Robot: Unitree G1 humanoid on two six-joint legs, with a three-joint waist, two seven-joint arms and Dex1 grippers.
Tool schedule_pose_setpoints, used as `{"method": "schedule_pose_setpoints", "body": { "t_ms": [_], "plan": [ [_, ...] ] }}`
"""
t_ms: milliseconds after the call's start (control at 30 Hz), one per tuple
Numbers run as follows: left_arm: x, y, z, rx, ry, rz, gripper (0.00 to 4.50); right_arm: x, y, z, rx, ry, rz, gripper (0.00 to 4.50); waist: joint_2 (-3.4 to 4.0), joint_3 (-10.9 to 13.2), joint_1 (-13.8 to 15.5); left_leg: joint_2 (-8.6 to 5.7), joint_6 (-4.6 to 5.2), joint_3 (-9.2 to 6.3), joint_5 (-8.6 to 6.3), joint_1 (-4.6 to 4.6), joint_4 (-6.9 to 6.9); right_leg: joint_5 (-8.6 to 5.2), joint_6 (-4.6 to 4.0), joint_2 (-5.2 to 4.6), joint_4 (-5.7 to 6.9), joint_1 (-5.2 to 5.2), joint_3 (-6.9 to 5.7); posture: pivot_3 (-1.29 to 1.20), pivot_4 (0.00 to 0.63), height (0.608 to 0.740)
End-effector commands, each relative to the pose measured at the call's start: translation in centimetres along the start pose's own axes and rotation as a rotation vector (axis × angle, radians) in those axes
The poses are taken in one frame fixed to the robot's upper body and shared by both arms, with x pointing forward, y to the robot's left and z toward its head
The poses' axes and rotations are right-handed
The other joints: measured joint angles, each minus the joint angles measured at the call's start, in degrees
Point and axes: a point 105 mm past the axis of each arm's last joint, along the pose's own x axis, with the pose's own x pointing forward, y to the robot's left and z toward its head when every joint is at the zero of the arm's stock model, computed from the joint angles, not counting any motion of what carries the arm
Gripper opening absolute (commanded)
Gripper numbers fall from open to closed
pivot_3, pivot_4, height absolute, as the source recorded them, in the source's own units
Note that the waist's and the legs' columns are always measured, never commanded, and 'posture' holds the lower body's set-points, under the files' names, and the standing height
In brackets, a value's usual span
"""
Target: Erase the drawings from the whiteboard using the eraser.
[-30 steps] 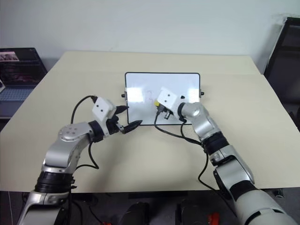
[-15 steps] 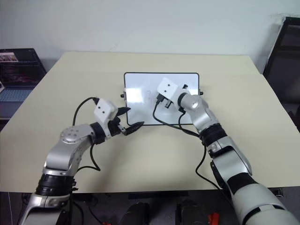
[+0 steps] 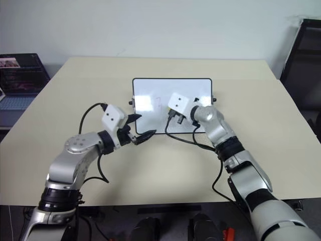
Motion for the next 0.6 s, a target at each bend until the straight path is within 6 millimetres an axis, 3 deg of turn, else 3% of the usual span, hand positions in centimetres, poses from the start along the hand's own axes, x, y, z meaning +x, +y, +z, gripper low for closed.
{"method": "schedule_pose_setpoints", "body": {
  "t_ms": [33,333,600],
  "plan": [
    [0.0,-0.4,1.5,0.035,-0.046,-0.01,4.5,-0.2,-1.9,0.3,-0.004,-0.006,-0.072,0.98,0.0,0.0,0.0,0.0,0.0,0.01,0.0,0.0,0.0,0.0,0.0,0.0,-0.01,0.0,0.0,0.0,0.15,0.74],
    [0.0,-0.5,1.3,0.029,-0.045,-0.014,4.5,-1.1,2.9,-2.6,-0.018,0.09,0.212,0.98,0.0,0.0,0.0,0.0,0.0,0.01,0.0,0.11,-0.02,-0.01,0.0,0.0,-0.02,0.11,0.02,0.0,0.15,0.74],
    [0.0,-0.6,0.7,0.021,-0.035,-0.021,4.5,-0.3,-0.5,0.4,-0.063,-0.029,-0.021,0.98,0.0,0.0,-0.04,0.03,0.01,0.05,0.02,0.17,0.02,-0.01,0.01,0.02,0.03,0.13,0.07,0.0,0.15,0.74]
  ]
}}
